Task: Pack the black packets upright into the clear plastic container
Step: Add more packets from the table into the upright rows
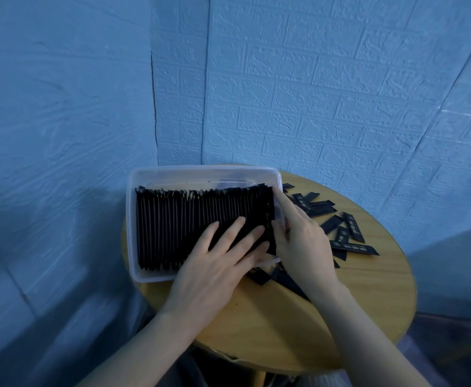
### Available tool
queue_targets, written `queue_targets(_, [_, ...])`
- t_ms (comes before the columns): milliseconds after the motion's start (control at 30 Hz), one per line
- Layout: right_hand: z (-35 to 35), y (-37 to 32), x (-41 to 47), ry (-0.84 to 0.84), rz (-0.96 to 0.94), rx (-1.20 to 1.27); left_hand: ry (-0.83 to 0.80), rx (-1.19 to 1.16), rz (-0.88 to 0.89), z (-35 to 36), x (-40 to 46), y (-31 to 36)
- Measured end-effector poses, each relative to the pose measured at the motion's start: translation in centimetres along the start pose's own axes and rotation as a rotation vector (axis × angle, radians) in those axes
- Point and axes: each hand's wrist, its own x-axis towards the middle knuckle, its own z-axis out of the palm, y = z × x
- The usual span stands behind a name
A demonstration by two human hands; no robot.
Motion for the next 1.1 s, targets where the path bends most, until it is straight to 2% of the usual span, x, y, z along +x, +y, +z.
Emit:
queue_targets(267, [0.3, 0.5, 0.2, -0.001, 0.039, 0.069, 0.011, 0.013, 0.022, 0.1, 0.6, 0.6])
queue_targets(467, [0.2, 0.3, -0.2, -0.006, -0.009, 0.102, 0.061, -0.004, 0.03, 0.1, 1.5, 1.1])
queue_targets(767, [-0.8, -0.6, 0.8, -0.099, -0.024, -0.159, 0.061, -0.015, 0.021, 0.3, 0.9, 0.9])
queue_targets(900, [-0.6, -0.7, 0.5, -0.072, -0.004, -0.014, 0.064, -0.021, 0.005, 0.3, 0.8, 1.0])
queue_targets(1100, [0.1, 0.2, 0.3, 0.002, -0.04, 0.067, 0.051, -0.018, -0.011, 0.3, 0.8, 1.1])
